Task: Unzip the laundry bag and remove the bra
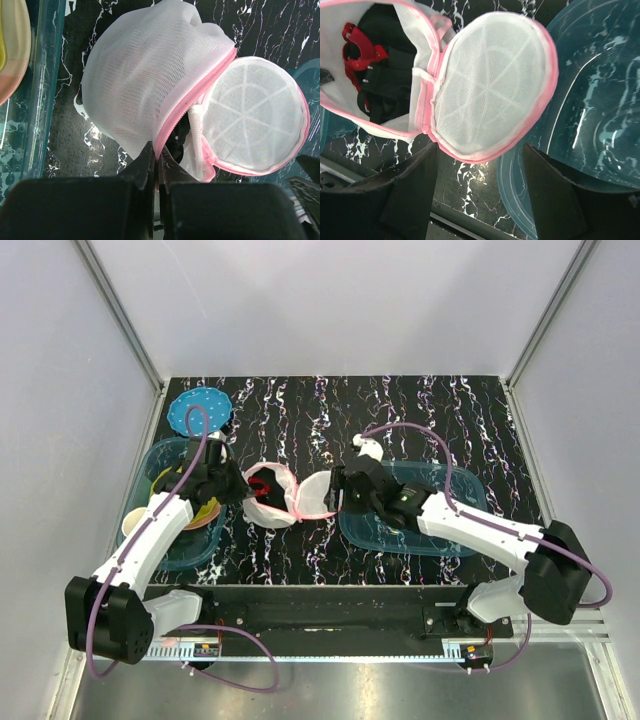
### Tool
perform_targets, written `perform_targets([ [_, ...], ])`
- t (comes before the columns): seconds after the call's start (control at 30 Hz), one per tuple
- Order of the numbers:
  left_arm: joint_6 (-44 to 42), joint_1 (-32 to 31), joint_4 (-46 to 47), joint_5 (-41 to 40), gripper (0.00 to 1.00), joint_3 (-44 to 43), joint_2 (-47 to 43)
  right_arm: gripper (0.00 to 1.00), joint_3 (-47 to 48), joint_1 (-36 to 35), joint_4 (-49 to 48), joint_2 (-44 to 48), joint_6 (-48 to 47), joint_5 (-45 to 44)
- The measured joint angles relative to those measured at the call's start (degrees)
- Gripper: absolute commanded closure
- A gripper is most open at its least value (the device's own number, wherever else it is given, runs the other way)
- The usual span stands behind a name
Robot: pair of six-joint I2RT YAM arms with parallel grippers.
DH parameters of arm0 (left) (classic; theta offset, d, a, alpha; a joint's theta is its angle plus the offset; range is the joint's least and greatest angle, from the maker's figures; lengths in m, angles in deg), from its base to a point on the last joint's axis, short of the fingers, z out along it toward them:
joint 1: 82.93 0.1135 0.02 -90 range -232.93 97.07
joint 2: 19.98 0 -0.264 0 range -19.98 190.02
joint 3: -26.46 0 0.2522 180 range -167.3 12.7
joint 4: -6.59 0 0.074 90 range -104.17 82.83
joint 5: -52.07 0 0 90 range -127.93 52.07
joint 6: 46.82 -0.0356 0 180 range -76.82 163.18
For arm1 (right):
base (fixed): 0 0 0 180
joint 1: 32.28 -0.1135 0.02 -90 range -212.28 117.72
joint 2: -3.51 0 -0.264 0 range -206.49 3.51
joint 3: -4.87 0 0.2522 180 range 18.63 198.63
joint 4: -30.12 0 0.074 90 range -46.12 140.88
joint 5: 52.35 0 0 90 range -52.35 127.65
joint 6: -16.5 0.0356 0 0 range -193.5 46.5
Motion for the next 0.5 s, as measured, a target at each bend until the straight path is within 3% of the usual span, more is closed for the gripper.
perform_targets([
  [0.27,-0.7,0.0,-0.3,0.3,1.0,0.0,-0.7,0.36,14.5,-1.5,4.6,0.9,-4.8,-3.0],
  [0.5,-1.0,0.4,-2.1,-1.4,1.0,0.0,-3.0,0.33,30.1,-5.0,-1.3,-15.5,-5.0,2.2],
])
